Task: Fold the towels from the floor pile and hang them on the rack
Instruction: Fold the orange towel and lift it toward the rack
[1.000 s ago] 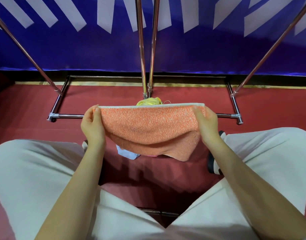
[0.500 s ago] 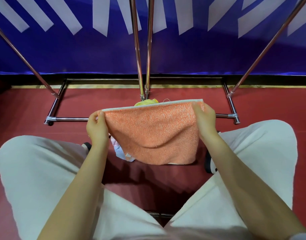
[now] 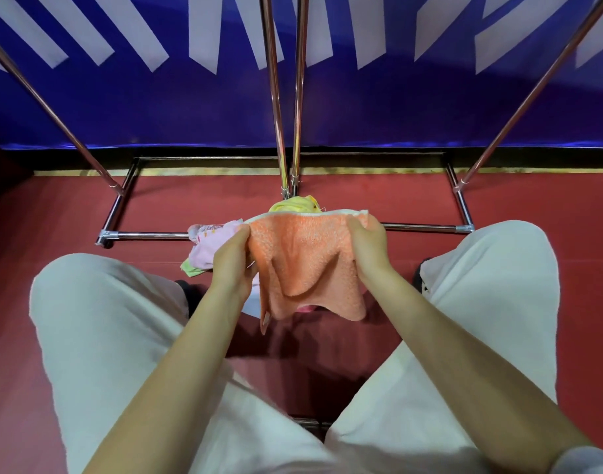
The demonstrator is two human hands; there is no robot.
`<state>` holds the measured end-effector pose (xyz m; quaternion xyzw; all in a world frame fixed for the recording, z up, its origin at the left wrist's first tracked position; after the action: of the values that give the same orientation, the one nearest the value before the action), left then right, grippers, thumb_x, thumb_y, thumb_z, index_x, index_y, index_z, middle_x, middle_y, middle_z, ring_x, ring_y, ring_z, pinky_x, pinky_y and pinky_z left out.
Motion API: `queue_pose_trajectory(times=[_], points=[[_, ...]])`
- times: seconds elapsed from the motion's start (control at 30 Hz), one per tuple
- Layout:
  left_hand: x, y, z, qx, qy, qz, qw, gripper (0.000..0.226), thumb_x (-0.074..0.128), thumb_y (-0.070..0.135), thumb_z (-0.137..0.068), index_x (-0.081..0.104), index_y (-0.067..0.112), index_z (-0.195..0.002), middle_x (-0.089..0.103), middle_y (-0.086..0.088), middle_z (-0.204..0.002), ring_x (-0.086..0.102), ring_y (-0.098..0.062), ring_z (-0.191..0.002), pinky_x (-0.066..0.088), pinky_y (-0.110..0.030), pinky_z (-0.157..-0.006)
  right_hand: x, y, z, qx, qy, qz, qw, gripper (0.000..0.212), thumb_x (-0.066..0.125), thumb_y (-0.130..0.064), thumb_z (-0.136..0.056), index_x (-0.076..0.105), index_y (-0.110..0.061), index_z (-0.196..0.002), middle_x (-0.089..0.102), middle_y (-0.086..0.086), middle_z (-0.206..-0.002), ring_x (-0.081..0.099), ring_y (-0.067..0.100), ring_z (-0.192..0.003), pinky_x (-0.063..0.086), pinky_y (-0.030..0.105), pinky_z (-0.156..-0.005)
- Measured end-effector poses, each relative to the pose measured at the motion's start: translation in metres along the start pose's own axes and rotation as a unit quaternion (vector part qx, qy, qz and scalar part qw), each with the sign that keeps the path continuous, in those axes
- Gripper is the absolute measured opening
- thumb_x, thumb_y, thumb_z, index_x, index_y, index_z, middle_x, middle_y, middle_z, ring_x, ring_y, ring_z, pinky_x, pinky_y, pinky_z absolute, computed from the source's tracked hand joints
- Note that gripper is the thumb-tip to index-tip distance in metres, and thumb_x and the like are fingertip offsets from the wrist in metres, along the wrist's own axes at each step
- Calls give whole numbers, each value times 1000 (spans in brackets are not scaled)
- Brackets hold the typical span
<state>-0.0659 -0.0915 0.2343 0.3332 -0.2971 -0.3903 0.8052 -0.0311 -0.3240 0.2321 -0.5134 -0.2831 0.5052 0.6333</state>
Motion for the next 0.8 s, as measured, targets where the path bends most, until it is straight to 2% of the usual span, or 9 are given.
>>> queue_pose_trajectory(times=[0.07,0.13,0.2,0.27,0.37,0.53,0.63,0.73,0.8], points=[[5,2,7,18,-1,-5,1000,12,57,20,-96,58,20,-84,61,3,-75,57,-8,-70,49,-23,-66,10,-8,11,-49,-29,54,997,13,49,-18,-91,61,-11,-90,61,2,-84,59,22,-81,46,27,-73],[11,2,13,20,-18,-10,1000,12,58,21,-95,61,19,-84,61,5,-72,57,-6,-66,48,-21,-60,20,-16,24,-95,-54,94,989,14,49,-18,-94,58,-11,-86,55,-5,-75,50,10,-68,37,12,-57],[16,-3,16,24,-30,-11,999,8,62,22,-91,65,16,-87,63,4,-73,59,-3,-59,48,-17,-53,30,-18,34,-130,-83,102,983,12,50,-17,-95,57,-15,-86,52,-10,-69,46,2,-62,36,11,-54],[20,-3,21,40,-49,-18,998,18,65,25,-86,70,14,-99,69,2,-83,64,-2,-62,50,-17,-54,37,-16,39,-145,-103,98,979,11,51,-19,-96,61,-14,-98,57,-9,-73,51,1,-65,37,13,-58],[40,-6,32,79,-148,-70,983,28,48,23,-98,70,10,-110,74,5,-88,67,0,-75,50,-14,-61,43,-16,46,-160,-122,86,976,15,52,-19,-96,62,-13,-107,56,-13,-73,49,-6,-59,36,12,-57],[45,-6,35,97,-132,-63,984,23,45,18,-101,66,8,-101,72,10,-72,66,3,-68,51,-13,-60,39,-24,49,-179,-110,59,976,21,52,-16,-97,63,-14,-114,55,-19,-76,51,-14,-65,39,7,-63],[46,-5,34,109,-120,-77,984,24,48,23,-100,69,14,-95,74,7,-80,69,-4,-80,53,-19,-72,39,-26,53,-175,-129,43,975,27,49,-17,-98,61,-17,-123,59,-18,-74,54,-7,-67,44,12,-67],[47,-7,29,119,-127,-92,981,30,49,26,-100,69,3,-102,70,-8,-93,64,-17,-90,50,-31,-83,42,-27,59,-174,-181,-15,968,32,42,-11,-100,55,-18,-128,63,-7,-76,60,8,-74,52,24,-74],[49,-8,30,117,-136,-92,979,35,48,26,-100,65,-4,-110,67,-15,-100,62,-18,-90,49,-33,-82,43,-29,59,-187,-200,-14,962,35,42,-4,-99,53,-17,-130,64,-2,-83,62,13,-78,52,24,-75]])
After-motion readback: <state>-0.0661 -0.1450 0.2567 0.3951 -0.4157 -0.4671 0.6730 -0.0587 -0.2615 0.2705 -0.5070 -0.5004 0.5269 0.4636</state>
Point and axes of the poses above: each hand's wrist, its own z-axis away from the middle knuckle, its own x-axis out of the palm, y = z × x, the point moved 7 cm from there along -z, towards the middle knuckle
